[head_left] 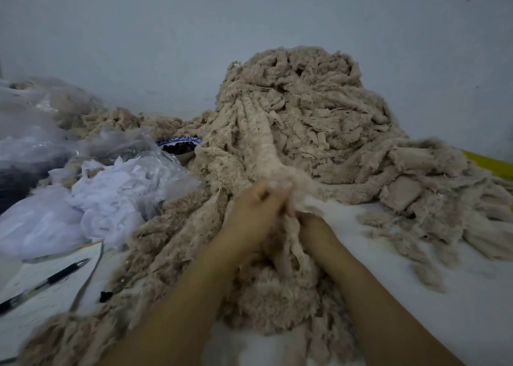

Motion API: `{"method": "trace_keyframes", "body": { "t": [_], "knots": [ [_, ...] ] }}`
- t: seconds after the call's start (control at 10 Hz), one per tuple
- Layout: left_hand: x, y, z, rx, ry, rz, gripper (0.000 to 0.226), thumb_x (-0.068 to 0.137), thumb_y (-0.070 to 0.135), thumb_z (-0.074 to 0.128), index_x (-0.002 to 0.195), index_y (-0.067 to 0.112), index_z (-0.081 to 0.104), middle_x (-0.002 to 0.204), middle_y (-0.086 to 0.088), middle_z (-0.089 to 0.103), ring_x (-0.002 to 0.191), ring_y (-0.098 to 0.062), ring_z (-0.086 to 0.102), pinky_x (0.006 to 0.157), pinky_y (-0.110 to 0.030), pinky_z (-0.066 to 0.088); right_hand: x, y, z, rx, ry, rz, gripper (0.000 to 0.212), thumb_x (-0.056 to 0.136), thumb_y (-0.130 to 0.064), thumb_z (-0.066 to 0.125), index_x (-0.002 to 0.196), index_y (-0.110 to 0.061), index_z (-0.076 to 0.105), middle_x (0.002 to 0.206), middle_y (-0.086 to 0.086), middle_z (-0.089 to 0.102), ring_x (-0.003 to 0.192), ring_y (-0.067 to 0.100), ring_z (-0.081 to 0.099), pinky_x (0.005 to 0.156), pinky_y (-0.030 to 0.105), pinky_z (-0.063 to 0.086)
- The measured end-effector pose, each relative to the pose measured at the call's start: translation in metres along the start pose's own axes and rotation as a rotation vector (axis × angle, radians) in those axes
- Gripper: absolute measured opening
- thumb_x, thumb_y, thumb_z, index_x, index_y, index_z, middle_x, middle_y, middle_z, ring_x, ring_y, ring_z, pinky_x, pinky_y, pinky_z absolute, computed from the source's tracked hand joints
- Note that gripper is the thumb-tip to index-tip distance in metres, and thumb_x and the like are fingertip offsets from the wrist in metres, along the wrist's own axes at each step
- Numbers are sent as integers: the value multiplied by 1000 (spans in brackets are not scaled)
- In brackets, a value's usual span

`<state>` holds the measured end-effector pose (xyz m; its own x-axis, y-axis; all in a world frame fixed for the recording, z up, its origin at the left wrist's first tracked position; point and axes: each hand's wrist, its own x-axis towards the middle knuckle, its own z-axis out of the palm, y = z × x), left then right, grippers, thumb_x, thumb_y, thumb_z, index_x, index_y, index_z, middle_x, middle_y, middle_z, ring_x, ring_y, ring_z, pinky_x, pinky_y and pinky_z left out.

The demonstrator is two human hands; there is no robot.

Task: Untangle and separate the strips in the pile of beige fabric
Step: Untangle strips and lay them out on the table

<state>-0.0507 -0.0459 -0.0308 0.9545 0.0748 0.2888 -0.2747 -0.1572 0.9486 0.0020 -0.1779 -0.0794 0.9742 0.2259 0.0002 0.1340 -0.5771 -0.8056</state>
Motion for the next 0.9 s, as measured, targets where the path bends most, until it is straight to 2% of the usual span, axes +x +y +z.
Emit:
{"method": "trace_keyframes", "body": {
  "t": [0.1, 0.2, 0.3, 0.4, 0.5, 0.6, 0.7, 0.8, 0.9],
  "knots": [
    [17, 3, -29, -392, 286, -88, 20, 103, 30, 49, 104, 18, 64, 55, 2, 56, 45, -9, 51, 54, -23, 43, 1, -2, -9, 122, 225, 51, 35, 101, -36, 45, 82, -17, 68, 84, 10, 70, 76, 30, 65, 65, 30, 50],
    [33, 6, -55, -721, 550, -193, 32, 107, 27, 40, 134, 14, 51, 48, 6, 37, 36, -5, 28, 38, -17, 26, 7, 6, -29, 474, 529, 196, 50, 100, -49, 44, 102, -5, 68, 108, 19, 69, 97, 36, 65, 86, 49, 55],
    [41, 15, -43, -708, 562, -234, 21, 106, 30, 44, 115, 19, 60, 52, 6, 45, 38, -4, 32, 38, -17, 27, 11, 5, -36, 735, 586, 330, 59, 97, -61, 43, 132, -17, 60, 122, 12, 65, 111, 33, 62, 99, 53, 51],
    [39, 16, -1, -510, 368, -323, 26, 103, 32, 50, 82, 19, 61, 55, 3, 56, 42, -7, 43, 45, -21, 34, 15, 6, -42, 1016, 600, 386, 50, 98, -60, 43, 129, -22, 59, 113, 7, 69, 92, 22, 71, 74, 41, 61],
    [33, 2, 18, -612, 304, -404, 32, 103, 36, 49, 84, 15, 64, 58, 0, 65, 42, -8, 52, 46, -20, 39, 15, 12, -61, 936, 727, 311, 42, 104, -45, 40, 131, -18, 56, 117, 6, 63, 94, 23, 65, 75, 35, 56],
    [32, -14, 13, -792, 225, -382, 49, 104, 50, 32, 128, 14, 55, 108, -5, 74, 77, -10, 69, 66, -23, 50, 15, 22, -76, 712, 755, 270, 26, 104, -28, 40, 117, -11, 54, 113, 22, 58, 96, 36, 59, 77, 41, 49],
    [27, -28, 14, -160, 47, -375, 61, 101, 57, 31, 147, 19, 41, 143, -2, 52, 115, -14, 56, 98, -26, 44, 10, 31, -67, 402, 687, 183, 19, 97, -19, 45, 109, -6, 55, 107, 14, 50, 82, 30, 52, 67, 33, 38],
    [5, -38, 26, 400, -123, -17, 39, 106, 31, 42, 126, 3, 59, 126, -18, 60, 103, -20, 57, 78, -14, 45, -3, 20, -46, 226, 586, -18, 15, 98, -25, 48, 84, -20, 53, 88, 1, 58, 74, 18, 54, 59, 28, 38],
    [-11, -48, 36, 696, -95, 60, 36, 106, 28, 38, 104, 6, 65, 96, -11, 63, 83, -23, 56, 70, -35, 44, -16, 2, -30, 103, 141, -193, 39, 93, -62, 46, 80, -30, 63, 80, -12, 66, 72, 0, 60, 64, 19, 44]
  ]
}}
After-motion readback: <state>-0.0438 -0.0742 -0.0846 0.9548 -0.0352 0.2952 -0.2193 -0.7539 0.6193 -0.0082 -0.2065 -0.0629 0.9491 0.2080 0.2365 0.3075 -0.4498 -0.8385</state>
